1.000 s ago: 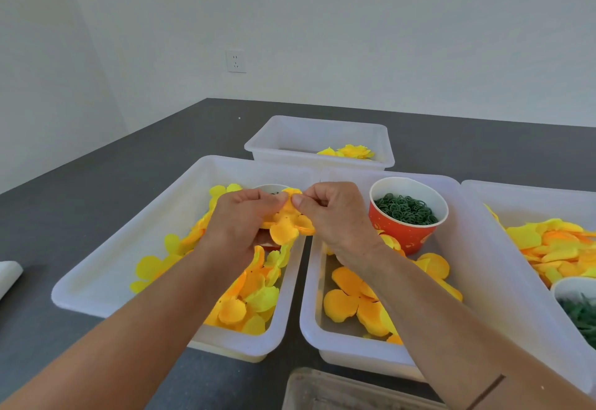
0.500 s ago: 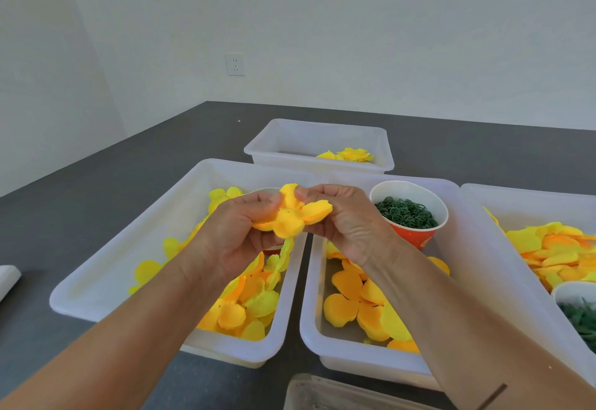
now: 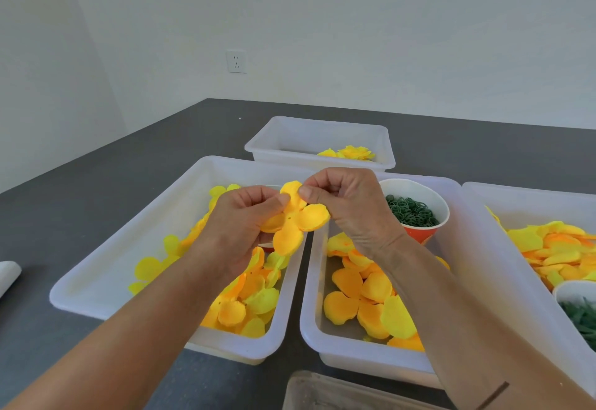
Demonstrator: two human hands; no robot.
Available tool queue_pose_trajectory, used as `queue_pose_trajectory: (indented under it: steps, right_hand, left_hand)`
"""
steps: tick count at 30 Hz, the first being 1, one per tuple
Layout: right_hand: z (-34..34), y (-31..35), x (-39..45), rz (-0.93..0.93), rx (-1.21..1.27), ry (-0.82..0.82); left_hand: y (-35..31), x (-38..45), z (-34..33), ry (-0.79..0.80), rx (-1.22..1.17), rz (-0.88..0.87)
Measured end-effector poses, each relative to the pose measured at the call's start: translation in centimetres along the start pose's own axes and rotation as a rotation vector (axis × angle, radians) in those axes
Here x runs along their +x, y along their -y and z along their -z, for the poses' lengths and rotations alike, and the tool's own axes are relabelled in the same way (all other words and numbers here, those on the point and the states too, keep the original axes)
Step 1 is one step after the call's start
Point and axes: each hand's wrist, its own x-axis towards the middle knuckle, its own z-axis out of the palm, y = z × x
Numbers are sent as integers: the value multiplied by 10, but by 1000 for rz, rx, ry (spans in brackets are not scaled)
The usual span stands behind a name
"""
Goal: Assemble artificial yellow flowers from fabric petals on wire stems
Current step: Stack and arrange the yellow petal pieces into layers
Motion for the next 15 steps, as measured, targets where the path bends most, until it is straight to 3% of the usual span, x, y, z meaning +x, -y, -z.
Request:
queue_pose_trajectory:
  steps: [3,6,10,15]
  right_hand:
    - [1,-1,0,-29,7,32]
    - [-2,-2,-2,-29,-4,35]
    - [-7,-3,-4,-22,-92,67]
    - [-7,-4,-2,-75,-139,-113]
  left_hand:
    - [5,-1,-4,-211,408,-271]
    - [5,-2,-9,-391,571,-421]
    - [4,-1,-8,-526,542,-441]
    - [2,-4,-9,-441,386,-392]
